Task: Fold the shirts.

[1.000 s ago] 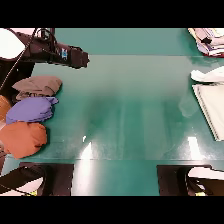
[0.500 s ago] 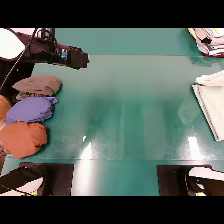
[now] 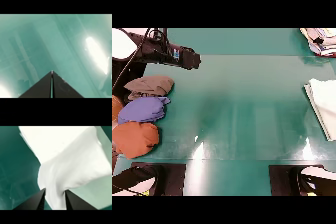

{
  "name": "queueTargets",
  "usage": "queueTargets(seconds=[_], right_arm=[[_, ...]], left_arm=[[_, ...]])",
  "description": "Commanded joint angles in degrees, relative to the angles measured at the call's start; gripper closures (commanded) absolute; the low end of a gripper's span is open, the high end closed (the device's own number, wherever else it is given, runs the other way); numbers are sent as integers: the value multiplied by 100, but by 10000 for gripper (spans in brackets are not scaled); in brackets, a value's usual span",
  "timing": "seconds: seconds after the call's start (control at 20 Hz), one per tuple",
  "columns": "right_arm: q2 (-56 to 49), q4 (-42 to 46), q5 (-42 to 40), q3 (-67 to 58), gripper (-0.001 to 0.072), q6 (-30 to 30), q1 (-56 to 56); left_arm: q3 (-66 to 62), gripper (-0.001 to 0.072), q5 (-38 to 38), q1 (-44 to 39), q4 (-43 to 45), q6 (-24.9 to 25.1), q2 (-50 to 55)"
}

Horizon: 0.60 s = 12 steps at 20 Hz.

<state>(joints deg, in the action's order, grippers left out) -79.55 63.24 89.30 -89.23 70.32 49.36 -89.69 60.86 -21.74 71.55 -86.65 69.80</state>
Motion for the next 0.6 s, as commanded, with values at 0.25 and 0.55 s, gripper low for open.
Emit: queueTargets(seconds=[0.25, 0.55], right_arm=[[654, 393, -291, 1064, 153, 227, 702], [1231, -979, -868, 1067, 156, 225, -817]], left_arm=[[0, 682, 2, -4, 2, 13, -2], [-2, 682, 52, -4, 0, 7, -4]])
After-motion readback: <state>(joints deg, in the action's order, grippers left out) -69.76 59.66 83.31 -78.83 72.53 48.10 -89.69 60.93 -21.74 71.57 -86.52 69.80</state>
